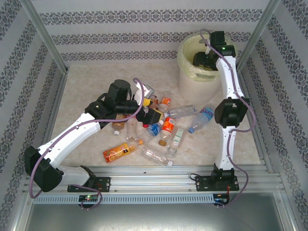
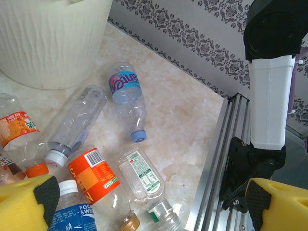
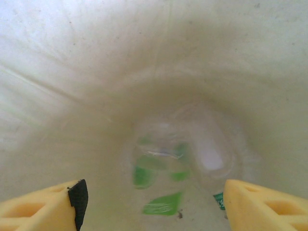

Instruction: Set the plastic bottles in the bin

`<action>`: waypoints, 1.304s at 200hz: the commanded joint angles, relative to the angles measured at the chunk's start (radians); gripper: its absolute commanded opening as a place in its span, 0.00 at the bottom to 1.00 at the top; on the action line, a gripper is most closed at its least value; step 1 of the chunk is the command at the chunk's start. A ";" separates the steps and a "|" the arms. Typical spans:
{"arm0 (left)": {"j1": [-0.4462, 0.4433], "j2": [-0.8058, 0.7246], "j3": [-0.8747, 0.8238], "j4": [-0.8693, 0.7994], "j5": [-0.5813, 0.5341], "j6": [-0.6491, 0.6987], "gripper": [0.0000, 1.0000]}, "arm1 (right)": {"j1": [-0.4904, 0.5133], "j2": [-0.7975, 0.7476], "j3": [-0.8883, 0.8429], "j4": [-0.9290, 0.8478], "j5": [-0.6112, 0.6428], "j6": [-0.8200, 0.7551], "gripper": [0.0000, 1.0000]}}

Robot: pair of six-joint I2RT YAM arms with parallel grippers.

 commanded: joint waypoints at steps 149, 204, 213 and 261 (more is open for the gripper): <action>-0.004 -0.005 0.022 -0.014 0.015 0.007 1.00 | 0.019 -0.411 -0.158 0.048 -0.004 0.013 0.80; -0.004 -0.010 0.019 -0.002 0.035 -0.004 1.00 | 0.066 -0.725 -0.537 0.158 0.048 0.080 0.82; -0.003 -0.011 0.019 -0.001 0.039 -0.006 1.00 | 0.072 -0.788 -0.617 0.181 0.058 0.100 0.82; -0.003 -0.012 0.015 0.013 0.056 -0.019 1.00 | 0.072 -1.096 -1.081 0.287 0.081 0.234 0.83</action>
